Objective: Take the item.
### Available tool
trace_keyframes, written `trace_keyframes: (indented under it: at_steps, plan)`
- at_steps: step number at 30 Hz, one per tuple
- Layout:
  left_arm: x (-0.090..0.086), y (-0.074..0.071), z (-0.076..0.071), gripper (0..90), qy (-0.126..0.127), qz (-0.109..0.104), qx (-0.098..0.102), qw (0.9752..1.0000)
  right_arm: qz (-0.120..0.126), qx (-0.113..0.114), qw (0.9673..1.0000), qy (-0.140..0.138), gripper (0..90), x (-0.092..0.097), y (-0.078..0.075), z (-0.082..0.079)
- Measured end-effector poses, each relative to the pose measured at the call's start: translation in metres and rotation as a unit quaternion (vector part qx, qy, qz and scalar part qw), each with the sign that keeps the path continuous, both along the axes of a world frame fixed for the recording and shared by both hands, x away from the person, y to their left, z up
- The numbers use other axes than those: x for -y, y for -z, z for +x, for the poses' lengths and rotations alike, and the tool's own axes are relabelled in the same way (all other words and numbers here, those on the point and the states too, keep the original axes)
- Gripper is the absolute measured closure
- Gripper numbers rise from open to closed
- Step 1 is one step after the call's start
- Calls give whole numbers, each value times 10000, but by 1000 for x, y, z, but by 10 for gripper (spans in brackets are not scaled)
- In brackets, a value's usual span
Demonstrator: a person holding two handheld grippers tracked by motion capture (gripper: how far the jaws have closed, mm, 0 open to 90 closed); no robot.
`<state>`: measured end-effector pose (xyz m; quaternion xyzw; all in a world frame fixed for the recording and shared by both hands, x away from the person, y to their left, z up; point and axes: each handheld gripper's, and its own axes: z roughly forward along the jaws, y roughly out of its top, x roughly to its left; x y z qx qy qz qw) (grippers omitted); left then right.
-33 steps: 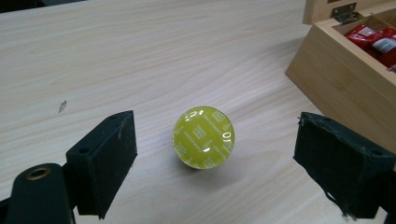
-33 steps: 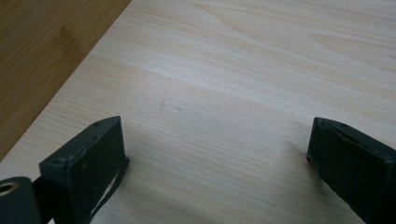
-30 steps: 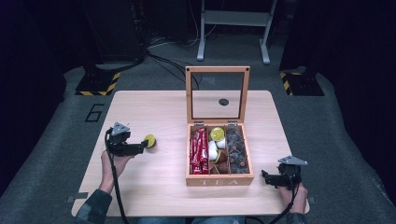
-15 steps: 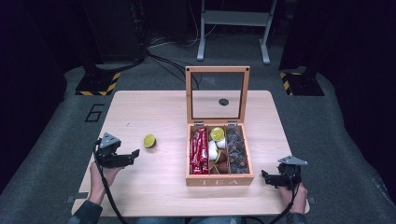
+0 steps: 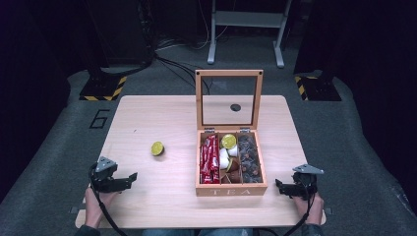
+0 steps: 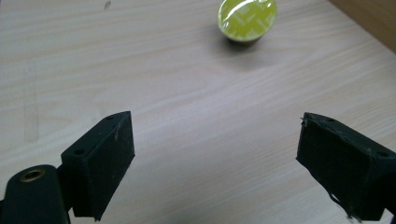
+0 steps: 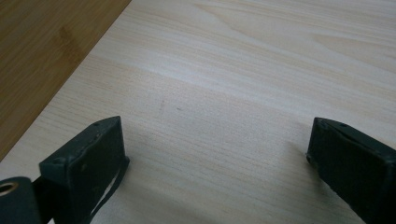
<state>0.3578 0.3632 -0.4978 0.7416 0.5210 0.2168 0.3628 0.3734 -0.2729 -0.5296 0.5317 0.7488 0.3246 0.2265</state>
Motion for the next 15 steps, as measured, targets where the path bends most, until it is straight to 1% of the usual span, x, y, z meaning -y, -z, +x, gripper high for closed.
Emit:
trace_keyframes:
  at_steps: [2, 4, 5, 6, 8, 9, 10, 13, 14, 15]
  plan:
    - [-2, 8, -2, 94, -32, 18, -83, 10000, 17, -15, 10000, 20, 35, 0, 0, 0]
    - [-3, 13, -4, 81, -54, 100, -137, 9998, 20, -18, 10000, 26, 35, -1, 0, 0]
    - [-5, 15, -4, 73, -53, 163, -165, 9997, -18, 15, 10000, -30, 35, 1, 0, 0]
    - [-5, 17, -4, 64, -80, 161, -133, 9998, 15, -12, 10000, 18, 35, 0, 0, 0]
    - [-5, 20, -5, 50, -91, 254, -140, 9995, -20, 19, 10000, -33, 35, 1, 0, 0]
    - [-5, 22, -6, 41, -136, 266, -128, 9995, -30, 12, 10000, -32, 35, 0, 0, 0]
    - [-5, 23, -6, 40, -128, 250, -121, 9995, -35, 11, 10000, -29, 35, 0, 0, 0]
    - [-5, 28, -6, 18, -134, 315, -175, 9993, -35, 7, 10000, -23, 34, 0, 0, 0]
    - [-5, 30, -5, 10, -157, 282, -168, 9993, -35, 7, 10000, -23, 34, 0, 0, 0]
    - [-5, 32, -4, 3, -163, 299, -188, 9992, -29, 3, 10000, -19, 33, 0, 0, 0]
